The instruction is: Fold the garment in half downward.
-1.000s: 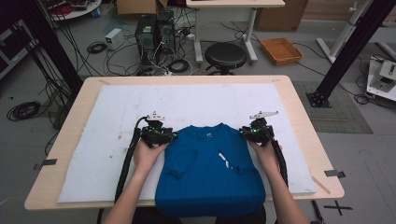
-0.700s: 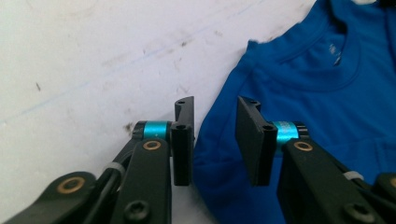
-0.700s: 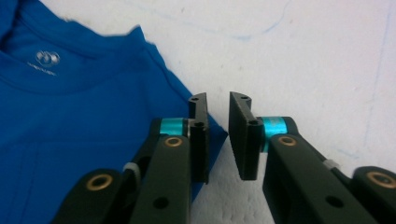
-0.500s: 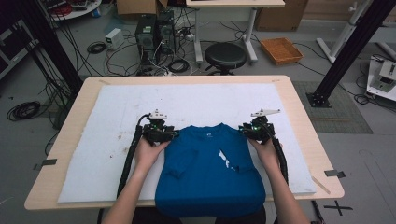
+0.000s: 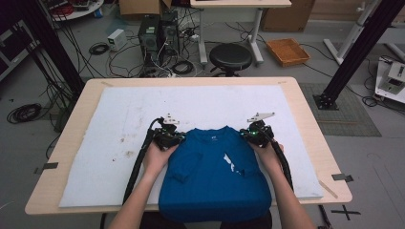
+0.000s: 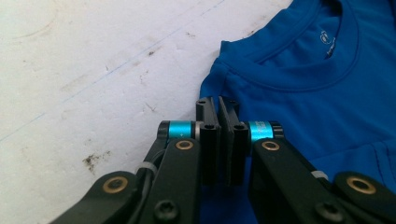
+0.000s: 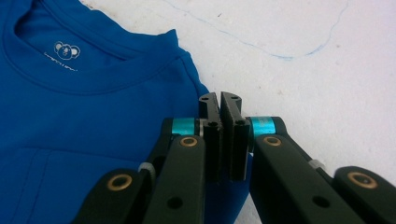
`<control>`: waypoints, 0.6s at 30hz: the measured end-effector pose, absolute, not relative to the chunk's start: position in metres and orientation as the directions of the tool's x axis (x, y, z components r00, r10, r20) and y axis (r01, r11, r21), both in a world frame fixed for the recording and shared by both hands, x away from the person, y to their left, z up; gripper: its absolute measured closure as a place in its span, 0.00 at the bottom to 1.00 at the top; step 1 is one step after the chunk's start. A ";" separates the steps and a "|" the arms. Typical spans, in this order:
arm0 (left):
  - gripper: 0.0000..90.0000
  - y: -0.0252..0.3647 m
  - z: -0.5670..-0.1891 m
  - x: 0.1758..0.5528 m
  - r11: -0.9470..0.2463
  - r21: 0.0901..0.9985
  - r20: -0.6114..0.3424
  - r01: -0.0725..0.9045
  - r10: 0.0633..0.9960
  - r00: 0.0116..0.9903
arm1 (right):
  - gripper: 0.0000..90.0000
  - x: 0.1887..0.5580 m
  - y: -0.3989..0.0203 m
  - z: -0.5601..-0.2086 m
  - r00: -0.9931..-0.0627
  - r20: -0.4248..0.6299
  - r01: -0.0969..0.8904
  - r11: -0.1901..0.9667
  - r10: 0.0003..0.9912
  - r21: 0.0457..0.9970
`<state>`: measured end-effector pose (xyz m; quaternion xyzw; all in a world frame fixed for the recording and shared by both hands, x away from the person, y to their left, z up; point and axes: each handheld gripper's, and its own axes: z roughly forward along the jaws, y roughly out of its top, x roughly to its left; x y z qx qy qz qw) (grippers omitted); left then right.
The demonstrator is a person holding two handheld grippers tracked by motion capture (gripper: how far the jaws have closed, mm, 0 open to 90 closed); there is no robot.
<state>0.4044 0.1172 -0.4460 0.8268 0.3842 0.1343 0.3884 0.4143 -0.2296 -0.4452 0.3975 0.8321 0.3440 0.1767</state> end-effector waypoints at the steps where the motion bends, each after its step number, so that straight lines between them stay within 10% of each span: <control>1: 0.98 0.117 -0.446 0.404 -0.400 0.745 -0.079 0.534 0.742 0.666 | 0.99 0.415 -0.230 -0.445 -0.620 -0.019 0.539 0.444 0.784 0.715; 18: 0.98 0.129 -0.425 0.442 -0.322 0.805 -0.056 0.498 0.794 0.605 | 0.99 0.448 -0.241 -0.427 -0.543 0.118 0.569 0.261 0.831 0.780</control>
